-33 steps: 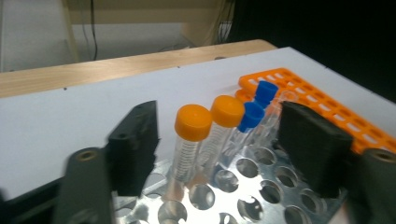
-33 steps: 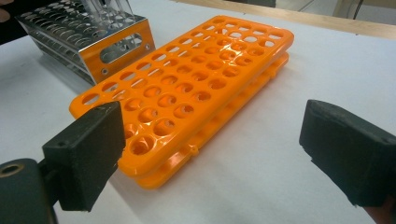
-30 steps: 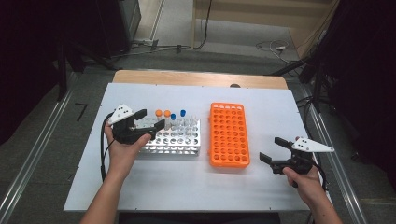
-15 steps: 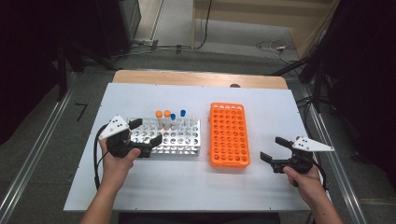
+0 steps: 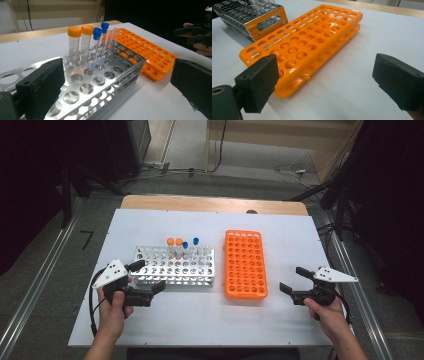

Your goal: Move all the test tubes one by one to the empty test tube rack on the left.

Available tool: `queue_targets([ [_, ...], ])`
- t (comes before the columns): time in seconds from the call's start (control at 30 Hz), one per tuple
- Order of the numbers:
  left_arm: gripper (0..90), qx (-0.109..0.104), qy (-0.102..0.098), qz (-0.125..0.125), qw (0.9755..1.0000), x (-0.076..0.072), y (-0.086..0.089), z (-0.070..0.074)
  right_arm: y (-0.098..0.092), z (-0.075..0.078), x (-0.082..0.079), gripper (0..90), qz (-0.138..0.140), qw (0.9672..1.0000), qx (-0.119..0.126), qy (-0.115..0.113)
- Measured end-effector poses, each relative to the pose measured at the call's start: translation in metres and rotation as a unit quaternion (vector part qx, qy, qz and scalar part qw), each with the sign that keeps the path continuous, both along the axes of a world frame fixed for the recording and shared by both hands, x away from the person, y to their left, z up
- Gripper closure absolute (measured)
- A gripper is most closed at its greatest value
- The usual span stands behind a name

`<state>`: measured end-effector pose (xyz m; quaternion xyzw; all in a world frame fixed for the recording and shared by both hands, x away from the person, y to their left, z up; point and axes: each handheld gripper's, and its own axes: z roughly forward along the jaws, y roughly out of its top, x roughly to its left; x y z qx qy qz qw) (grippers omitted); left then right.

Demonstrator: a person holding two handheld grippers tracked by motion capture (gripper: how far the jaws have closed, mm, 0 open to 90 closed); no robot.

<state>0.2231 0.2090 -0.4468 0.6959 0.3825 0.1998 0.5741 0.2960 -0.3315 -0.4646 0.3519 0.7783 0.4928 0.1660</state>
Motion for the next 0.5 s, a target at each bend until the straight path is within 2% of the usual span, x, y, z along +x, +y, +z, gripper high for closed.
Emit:
queue_targets([
  [0.2,0.0,0.002,-0.015,0.003,0.9999,-0.014,0.014,-0.004,-0.002,0.0,0.0,3.7,0.002,1.0,0.005,-0.006],
  [0.37,0.0,-0.018,-0.027,0.018,0.9993,-0.018,0.026,-0.005,-0.005,0.001,-0.002,2.0,0.003,0.9998,0.012,-0.015],
  [0.5,0.0,-0.025,-0.025,0.023,0.9991,-0.018,0.033,-0.007,-0.006,0.0,0.0,1.0,0.0,0.9999,0.009,-0.009],
])
